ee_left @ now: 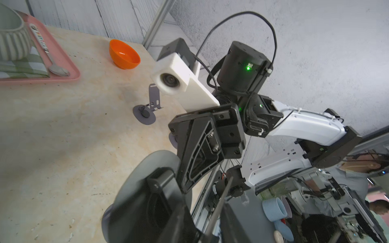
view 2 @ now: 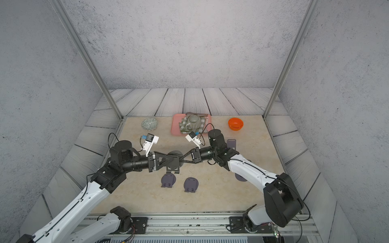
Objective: Open the phone stand
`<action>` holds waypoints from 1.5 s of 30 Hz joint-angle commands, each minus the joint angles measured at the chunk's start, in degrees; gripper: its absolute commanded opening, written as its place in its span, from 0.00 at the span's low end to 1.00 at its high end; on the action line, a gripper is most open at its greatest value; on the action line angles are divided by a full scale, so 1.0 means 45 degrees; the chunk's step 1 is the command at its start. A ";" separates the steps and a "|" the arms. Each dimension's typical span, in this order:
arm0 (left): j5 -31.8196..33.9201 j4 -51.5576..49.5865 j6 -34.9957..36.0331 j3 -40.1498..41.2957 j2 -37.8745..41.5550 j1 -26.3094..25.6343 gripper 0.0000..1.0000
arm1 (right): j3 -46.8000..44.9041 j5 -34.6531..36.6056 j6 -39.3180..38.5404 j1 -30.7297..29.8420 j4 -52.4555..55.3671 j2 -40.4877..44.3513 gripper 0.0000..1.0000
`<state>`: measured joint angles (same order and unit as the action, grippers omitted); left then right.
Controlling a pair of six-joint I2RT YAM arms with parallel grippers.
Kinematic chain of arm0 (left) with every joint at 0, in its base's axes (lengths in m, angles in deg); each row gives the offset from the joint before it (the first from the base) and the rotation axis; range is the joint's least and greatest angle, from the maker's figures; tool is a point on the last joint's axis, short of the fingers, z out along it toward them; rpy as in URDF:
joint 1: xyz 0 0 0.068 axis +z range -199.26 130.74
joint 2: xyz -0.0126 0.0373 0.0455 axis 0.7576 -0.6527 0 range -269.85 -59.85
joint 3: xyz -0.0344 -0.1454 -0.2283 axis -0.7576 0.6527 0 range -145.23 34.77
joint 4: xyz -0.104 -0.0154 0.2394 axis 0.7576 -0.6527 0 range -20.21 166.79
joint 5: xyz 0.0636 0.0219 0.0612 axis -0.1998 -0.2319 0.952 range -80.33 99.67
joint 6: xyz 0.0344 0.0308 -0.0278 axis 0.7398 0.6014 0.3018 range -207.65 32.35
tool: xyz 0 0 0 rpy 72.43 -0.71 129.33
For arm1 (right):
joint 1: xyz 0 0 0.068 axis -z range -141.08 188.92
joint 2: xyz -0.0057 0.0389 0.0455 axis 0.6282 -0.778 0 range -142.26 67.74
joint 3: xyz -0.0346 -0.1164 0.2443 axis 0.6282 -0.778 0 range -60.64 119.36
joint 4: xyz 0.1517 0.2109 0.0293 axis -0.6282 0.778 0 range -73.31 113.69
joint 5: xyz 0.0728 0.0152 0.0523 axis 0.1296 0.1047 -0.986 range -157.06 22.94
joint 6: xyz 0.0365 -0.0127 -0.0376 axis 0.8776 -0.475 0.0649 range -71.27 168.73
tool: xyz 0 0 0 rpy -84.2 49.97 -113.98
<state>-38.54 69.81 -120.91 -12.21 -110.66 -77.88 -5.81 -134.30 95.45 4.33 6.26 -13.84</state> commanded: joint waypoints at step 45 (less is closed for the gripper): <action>0.0892 -0.2227 0.4788 -0.9436 -0.5227 0.2435 0.00 | -0.3765 0.0319 0.1886 -0.0126 -0.1975 0.0118 0.00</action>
<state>-46.10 37.68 -104.34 -50.13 -138.00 -72.35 -16.98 -122.37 107.32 5.55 -18.77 -12.53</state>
